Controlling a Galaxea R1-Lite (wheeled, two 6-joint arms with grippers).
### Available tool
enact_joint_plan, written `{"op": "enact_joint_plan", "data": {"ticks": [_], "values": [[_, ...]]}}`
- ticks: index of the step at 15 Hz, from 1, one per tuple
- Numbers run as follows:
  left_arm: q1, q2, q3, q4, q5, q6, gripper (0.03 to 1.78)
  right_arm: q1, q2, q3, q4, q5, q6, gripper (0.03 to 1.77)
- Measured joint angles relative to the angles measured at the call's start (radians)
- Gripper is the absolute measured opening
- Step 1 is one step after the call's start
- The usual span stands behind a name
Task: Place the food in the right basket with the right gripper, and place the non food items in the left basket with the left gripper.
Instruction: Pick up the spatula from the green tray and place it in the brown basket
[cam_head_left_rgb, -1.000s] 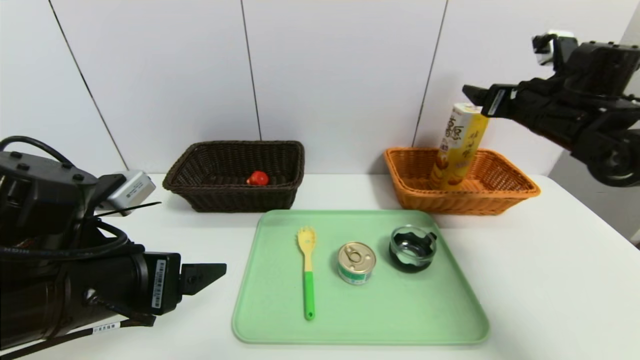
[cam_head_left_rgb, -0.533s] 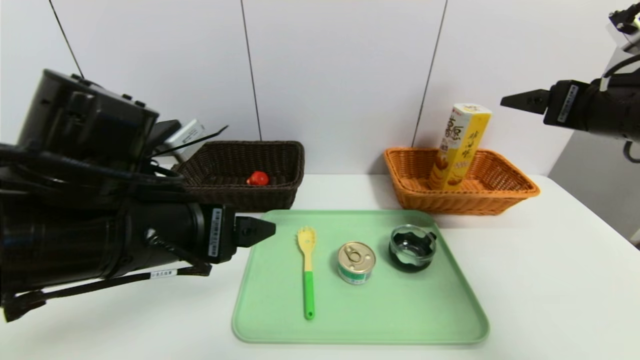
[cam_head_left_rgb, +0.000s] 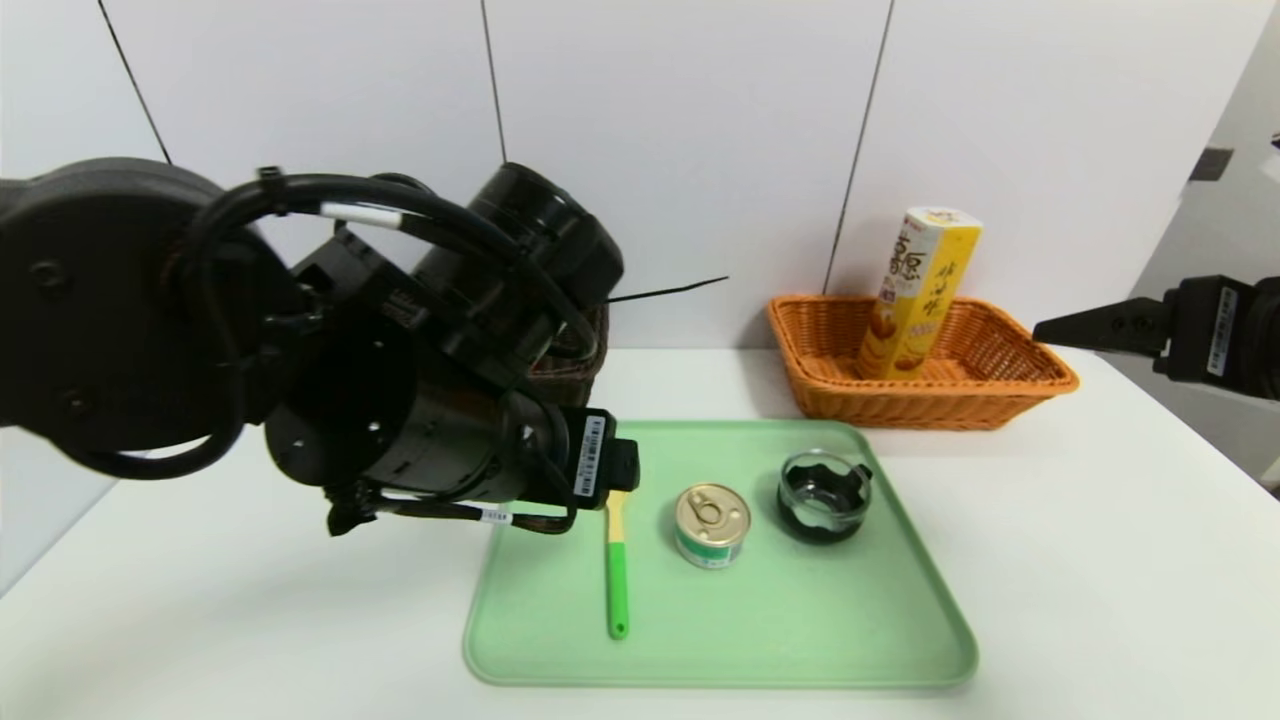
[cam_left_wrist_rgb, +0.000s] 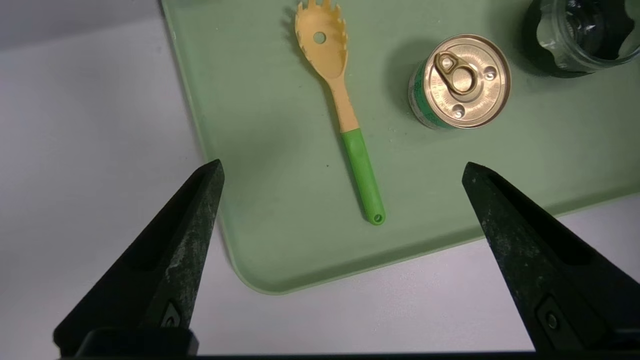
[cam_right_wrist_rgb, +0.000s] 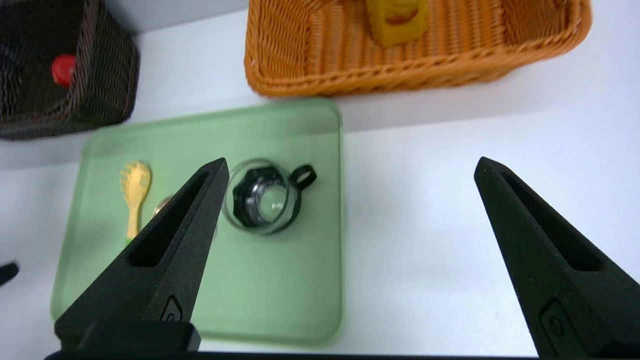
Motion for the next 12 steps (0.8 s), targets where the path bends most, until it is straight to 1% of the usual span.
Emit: {"op": "enact_joint_plan", "data": {"ticks": [1,4,5,7,11,12], "values": [[-0.001,0.034,-0.041,0.054,0.006,-0.007,1.69,0.003,-0.013,0.014,0.002,-0.003,-0.001,1.69],[-0.004,0.125,-0.165,0.229,0.01,-0.043,1.69,0.005,-0.041,0.052,0.004,-0.037,-0.003,1.69],[-0.004,0.15,-0.194,0.27,0.007,-0.064,1.69,0.006,-0.049,0.065,0.004,-0.04,-0.003,1.69],[-0.003,0.187,-0.225,0.287,-0.002,-0.09,1.69,0.006,-0.066,0.091,0.004,-0.041,-0.003,1.69],[-0.003,0.247,-0.227,0.296,-0.068,-0.15,1.69,0.006,-0.097,0.146,0.0,-0.04,-0.01,1.69],[-0.003,0.26,-0.229,0.296,-0.075,-0.162,1.69,0.006,-0.103,0.161,-0.004,-0.04,-0.01,1.69]]}}
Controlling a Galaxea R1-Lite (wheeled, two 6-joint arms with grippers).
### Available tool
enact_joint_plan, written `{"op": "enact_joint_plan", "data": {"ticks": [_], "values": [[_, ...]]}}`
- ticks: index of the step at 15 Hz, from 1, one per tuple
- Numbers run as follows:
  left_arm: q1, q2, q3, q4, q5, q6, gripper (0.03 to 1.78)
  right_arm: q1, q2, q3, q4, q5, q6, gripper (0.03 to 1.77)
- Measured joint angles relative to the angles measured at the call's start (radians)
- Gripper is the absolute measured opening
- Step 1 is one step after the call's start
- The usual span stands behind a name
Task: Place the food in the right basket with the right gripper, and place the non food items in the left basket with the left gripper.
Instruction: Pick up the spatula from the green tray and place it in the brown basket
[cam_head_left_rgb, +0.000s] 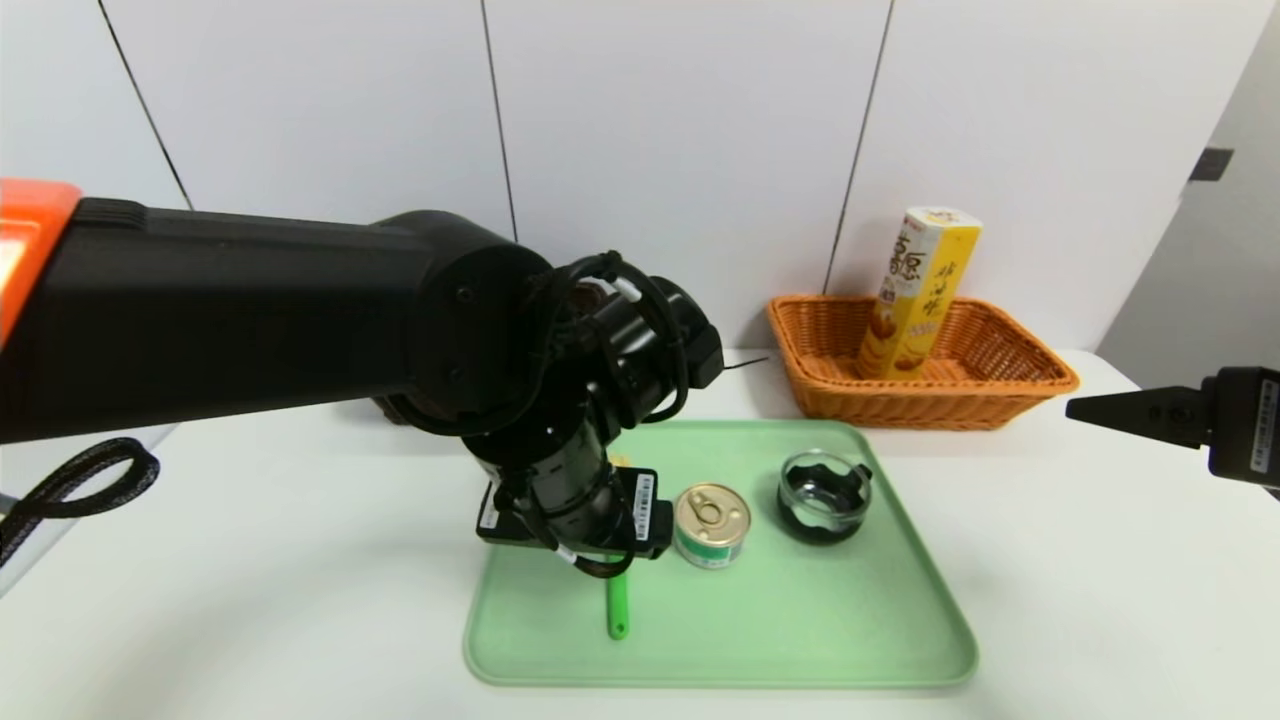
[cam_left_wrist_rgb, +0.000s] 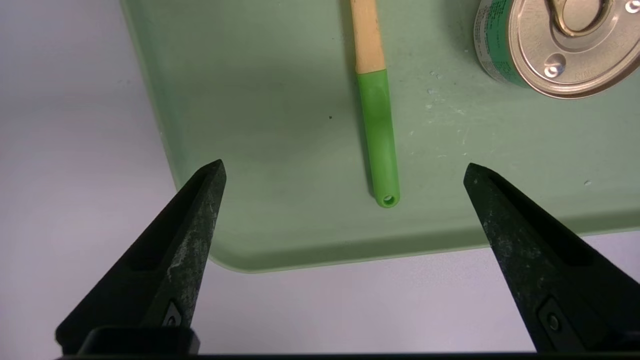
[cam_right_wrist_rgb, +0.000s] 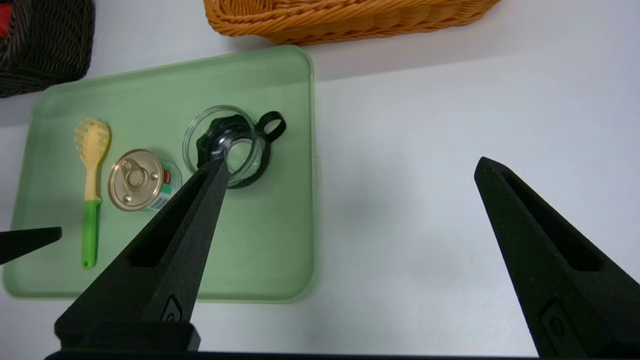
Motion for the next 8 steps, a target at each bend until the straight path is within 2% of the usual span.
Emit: {"op": "enact_joint_plan", "data": {"ticks": [8], "values": [[0.004,0.096,-0.036,-0.006,0.002,-0.066,1.69,0.005,-0.013,0.034,-0.009,-0.001,-0.001,1.69]]}}
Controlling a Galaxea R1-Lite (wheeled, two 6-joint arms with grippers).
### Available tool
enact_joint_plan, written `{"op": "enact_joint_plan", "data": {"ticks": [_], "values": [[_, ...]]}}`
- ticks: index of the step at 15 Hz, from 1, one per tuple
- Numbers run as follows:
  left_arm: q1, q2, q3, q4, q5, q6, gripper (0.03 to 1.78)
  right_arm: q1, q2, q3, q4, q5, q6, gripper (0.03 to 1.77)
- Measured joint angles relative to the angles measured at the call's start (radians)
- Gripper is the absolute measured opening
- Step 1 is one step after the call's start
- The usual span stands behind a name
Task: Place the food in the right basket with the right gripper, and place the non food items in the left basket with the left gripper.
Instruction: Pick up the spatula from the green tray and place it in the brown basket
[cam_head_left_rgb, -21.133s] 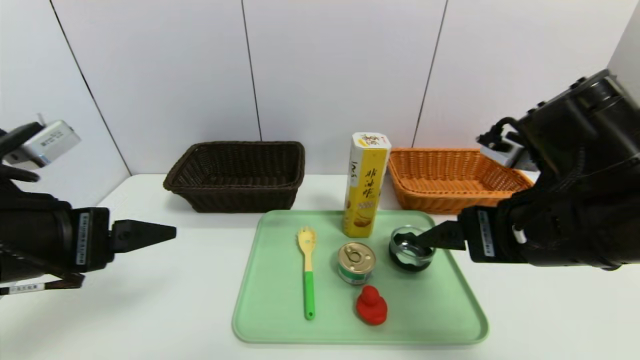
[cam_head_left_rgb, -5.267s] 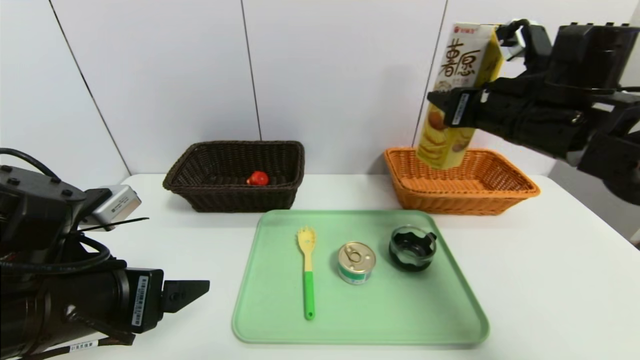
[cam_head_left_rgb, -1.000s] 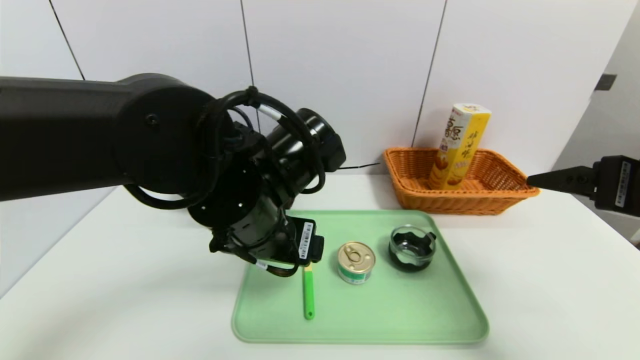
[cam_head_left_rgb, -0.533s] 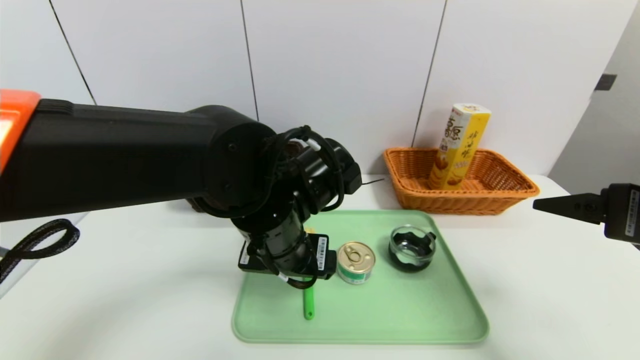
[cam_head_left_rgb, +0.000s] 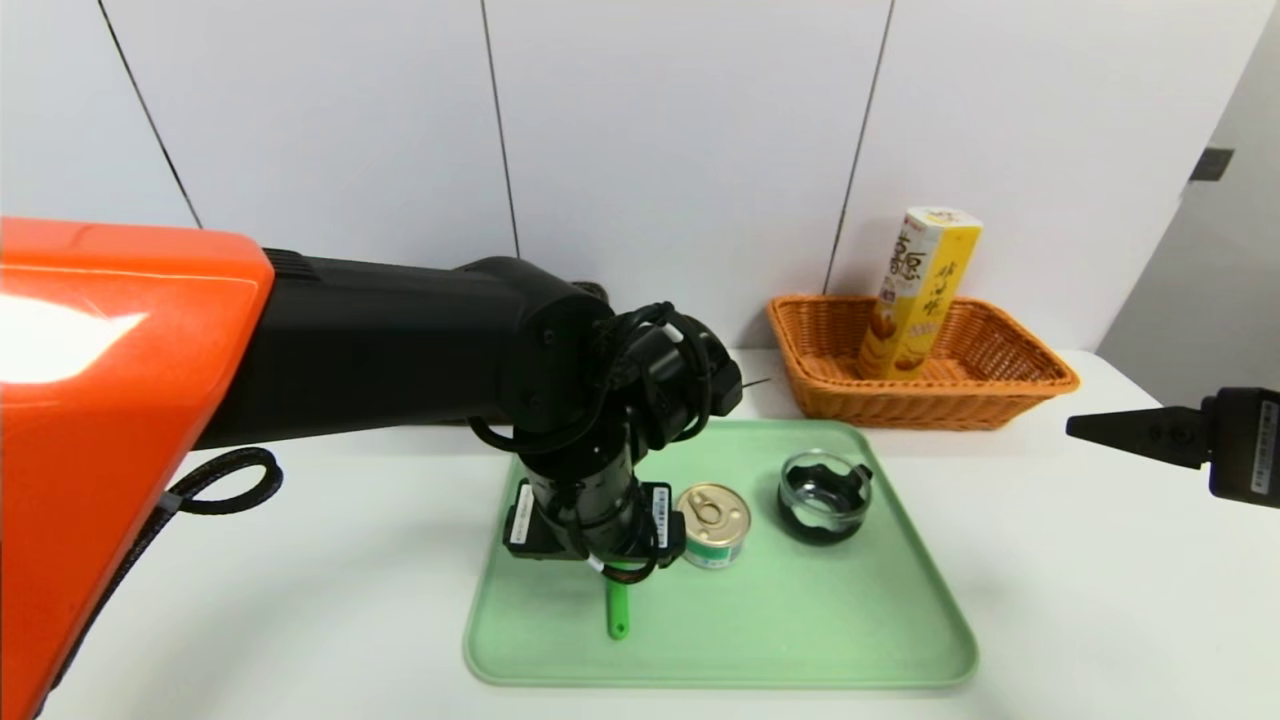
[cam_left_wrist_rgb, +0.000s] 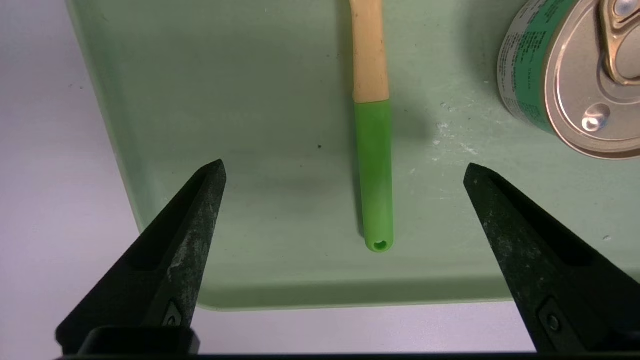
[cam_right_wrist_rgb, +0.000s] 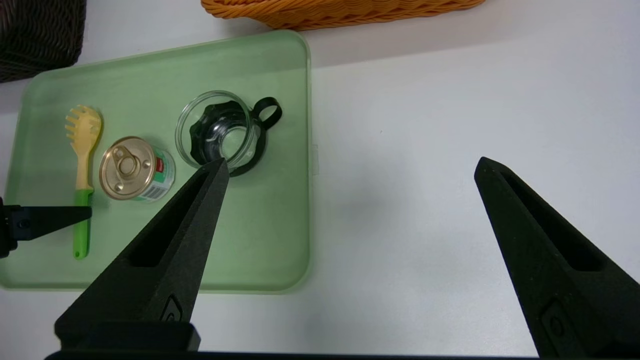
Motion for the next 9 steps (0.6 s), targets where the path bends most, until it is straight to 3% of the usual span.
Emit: {"op": "enact_joint_plan", "data": {"ticks": [9], "values": [[0.021,0.037,-0.029,0.003,0.0,0.006,1.69,0.0,-0.012,0.021,0.0,-0.001,-0.001,1.69]]}}
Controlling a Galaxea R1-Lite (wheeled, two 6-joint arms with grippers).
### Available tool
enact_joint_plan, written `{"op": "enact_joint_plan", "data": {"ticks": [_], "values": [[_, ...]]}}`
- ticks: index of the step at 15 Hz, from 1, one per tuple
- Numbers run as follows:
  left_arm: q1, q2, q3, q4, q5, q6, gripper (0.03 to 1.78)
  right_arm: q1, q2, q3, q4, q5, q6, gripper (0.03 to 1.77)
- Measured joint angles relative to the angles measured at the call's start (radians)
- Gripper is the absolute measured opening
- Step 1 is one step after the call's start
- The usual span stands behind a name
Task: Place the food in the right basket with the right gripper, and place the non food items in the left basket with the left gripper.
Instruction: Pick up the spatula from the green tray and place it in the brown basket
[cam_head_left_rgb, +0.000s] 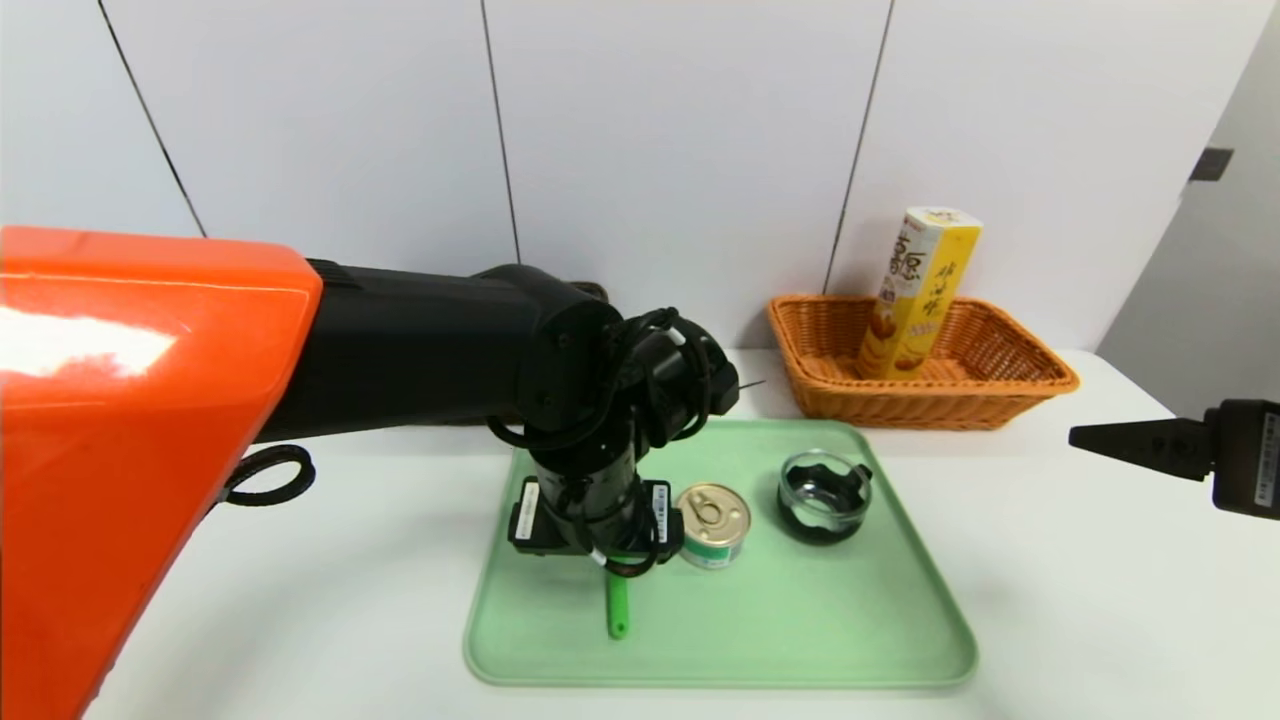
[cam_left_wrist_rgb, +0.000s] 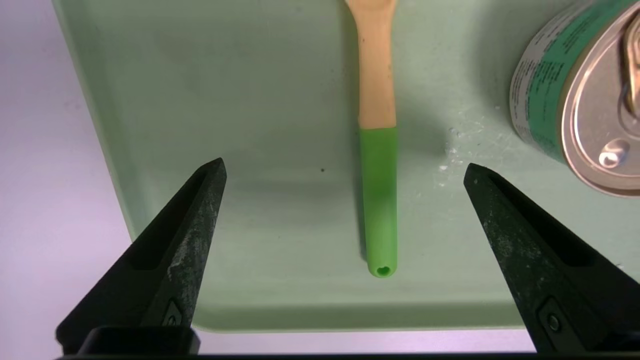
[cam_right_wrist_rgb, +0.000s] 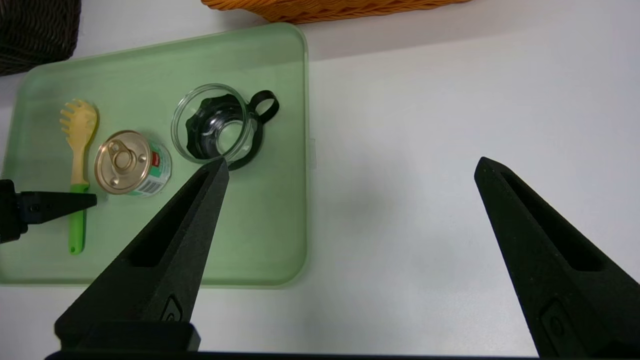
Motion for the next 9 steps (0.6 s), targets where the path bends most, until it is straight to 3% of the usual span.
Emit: {"op": "enact_joint_plan", "data": {"ticks": [9], "values": [[0.01,0.043,-0.043,0.003,-0.003,0.0,1.69,-0.001,-0.019,0.026,-0.001,0.0,0.0,1.69]]}}
